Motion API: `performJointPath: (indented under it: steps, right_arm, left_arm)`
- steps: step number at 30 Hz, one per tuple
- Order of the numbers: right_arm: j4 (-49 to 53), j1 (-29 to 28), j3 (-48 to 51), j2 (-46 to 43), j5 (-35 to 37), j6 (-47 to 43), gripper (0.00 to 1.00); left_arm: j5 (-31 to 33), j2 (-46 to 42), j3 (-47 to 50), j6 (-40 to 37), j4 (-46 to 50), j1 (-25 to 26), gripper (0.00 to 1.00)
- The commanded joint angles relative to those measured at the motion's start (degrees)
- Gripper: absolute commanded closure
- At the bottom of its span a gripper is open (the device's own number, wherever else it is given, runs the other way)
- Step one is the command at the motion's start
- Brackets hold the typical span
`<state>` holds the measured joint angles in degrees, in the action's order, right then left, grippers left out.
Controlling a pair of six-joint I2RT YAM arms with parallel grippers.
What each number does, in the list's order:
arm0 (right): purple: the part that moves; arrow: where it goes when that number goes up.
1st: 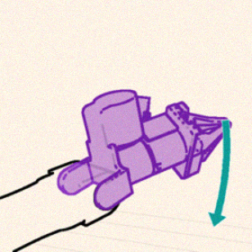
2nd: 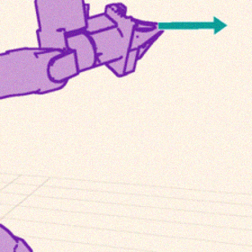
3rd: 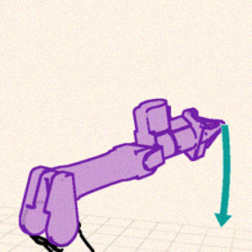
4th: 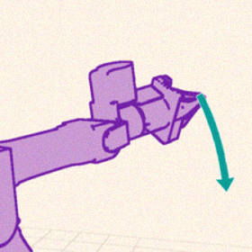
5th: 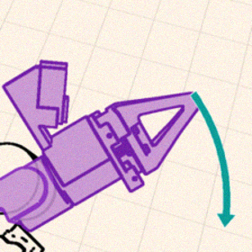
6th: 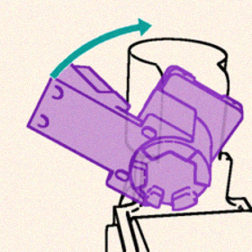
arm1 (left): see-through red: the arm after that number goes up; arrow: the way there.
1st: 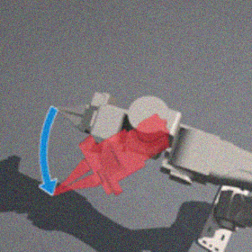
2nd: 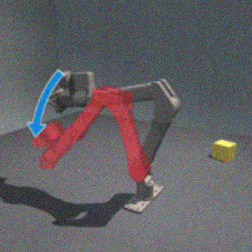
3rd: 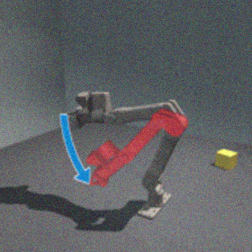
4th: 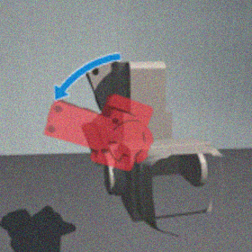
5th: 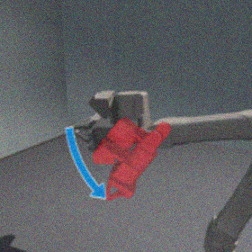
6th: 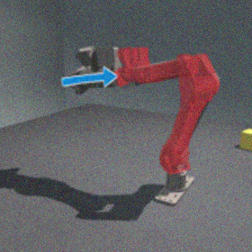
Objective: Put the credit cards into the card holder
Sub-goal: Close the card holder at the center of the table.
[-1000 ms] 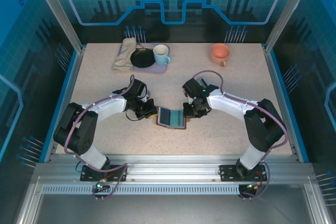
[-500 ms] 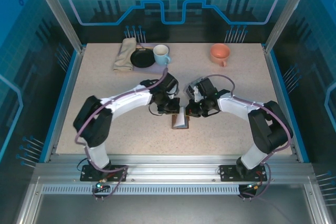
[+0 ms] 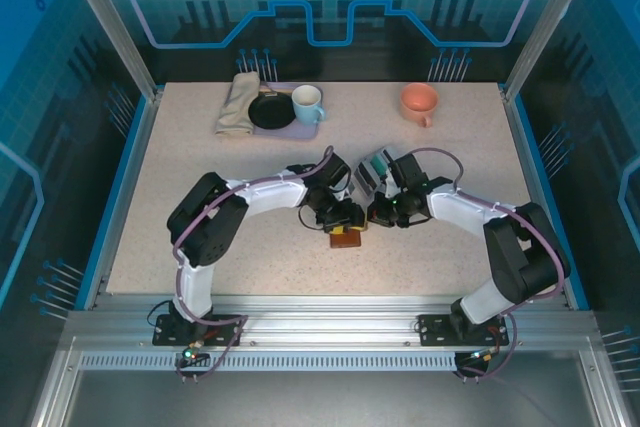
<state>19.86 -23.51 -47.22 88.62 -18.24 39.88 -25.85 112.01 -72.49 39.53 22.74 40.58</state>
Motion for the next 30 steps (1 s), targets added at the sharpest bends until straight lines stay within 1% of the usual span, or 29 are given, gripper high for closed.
performJointPath:
  steps: [1,5,8,11,13,15,18,21,23,26,30]
  right_arm:
    - [0.51,0.33,-1.03,-0.55,-1.53,-0.37,1.0]
    - [2.33,0.34,-1.96,-0.22,-0.98,-1.42,1.0]
    - [3.25,0.35,-2.51,0.19,-0.78,-2.02,1.0]
    - [3.37,0.31,-2.8,0.37,-1.12,-2.18,1.0]
    - [3.51,0.31,-2.84,0.66,-1.44,-2.35,1.0]
    - [3.61,0.24,-2.87,1.11,-1.79,-2.44,1.0]
    - [3.6,0.04,-2.85,1.54,-1.9,-2.43,1.0]
    - [3.61,-0.22,-2.86,1.82,-1.97,-2.35,1.0]
    - [3.61,-0.44,-4.53,1.89,-1.98,-2.26,1.0]
    - [3.57,-0.74,-4.85,2.08,-1.96,-2.09,1.0]
    - [3.35,-1.34,-4.99,2.35,-2.05,-1.82,1.0]
  left_arm:
    - [0.31,-7.17,3.83,2.48,-3.99,-0.36,0.43]
    - [6.54,-14.12,7.62,2.14,-1.19,-3.72,0.39]
    - [7.62,-16.67,10.52,1.55,-0.21,-6.61,0.39]
    - [8.96,-16.39,11.08,0.52,3.15,-8.46,0.42]
    - [9.03,-16.09,11.91,0.66,3.44,-8.98,0.46]
    - [9.2,-15.32,12.22,0.91,3.56,-8.94,0.5]
    - [7.55,-13.73,11.82,1.03,2.89,-8.8,0.53]
    - [7.04,-12.26,10.48,0.49,2.79,-7.49,0.52]
    - [6.89,-10.19,8.88,0.35,3.75,-6.47,0.52]
    - [8.69,-7.53,6.95,0.84,6.24,-5.46,0.55]
    - [8.28,-5.91,6.99,2.51,4.59,-4.83,0.56]
